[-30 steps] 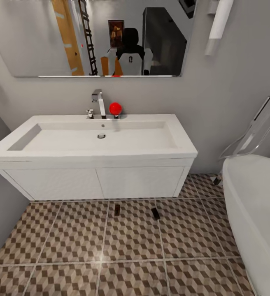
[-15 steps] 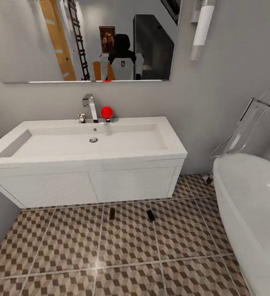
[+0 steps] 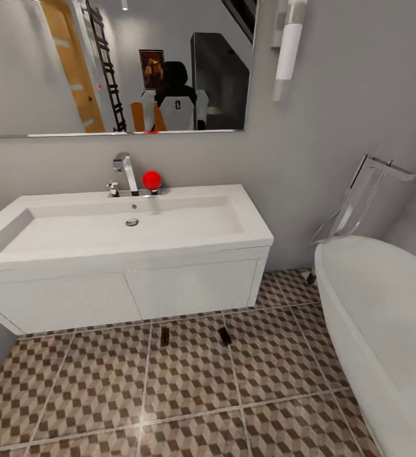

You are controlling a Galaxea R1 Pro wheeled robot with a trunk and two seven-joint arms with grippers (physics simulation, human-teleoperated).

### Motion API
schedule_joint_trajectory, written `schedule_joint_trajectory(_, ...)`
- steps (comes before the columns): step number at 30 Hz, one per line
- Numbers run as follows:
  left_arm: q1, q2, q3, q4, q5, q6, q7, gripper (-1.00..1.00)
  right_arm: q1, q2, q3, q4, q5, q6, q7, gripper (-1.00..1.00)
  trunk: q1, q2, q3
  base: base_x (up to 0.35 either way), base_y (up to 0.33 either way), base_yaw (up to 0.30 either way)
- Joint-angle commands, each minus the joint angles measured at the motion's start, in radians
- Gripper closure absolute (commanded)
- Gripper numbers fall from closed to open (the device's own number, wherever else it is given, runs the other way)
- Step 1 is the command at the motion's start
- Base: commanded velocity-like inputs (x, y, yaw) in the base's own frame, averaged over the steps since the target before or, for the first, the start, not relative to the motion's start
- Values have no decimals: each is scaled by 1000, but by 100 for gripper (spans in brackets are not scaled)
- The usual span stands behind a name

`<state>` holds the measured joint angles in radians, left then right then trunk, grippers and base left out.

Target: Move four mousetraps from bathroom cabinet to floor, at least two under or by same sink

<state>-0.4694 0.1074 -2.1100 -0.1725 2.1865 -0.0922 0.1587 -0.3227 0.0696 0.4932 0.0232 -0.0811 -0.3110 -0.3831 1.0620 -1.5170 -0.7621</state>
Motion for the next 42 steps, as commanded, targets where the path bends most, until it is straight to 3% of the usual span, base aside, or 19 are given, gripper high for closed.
schedule_joint_trajectory(1, -2, 1, -8, -5, 7, -8, 7, -100, -1, 1, 8, 3, -8, -5, -2, -100, 0, 0, 1, 0, 0, -129)
schedule_joint_trajectory(42, -2, 1, -8, -5, 7, -8, 7, -100, -1, 2, 8, 3, -8, -5, -2, -100, 0, 0, 64, 0, 0, -150)
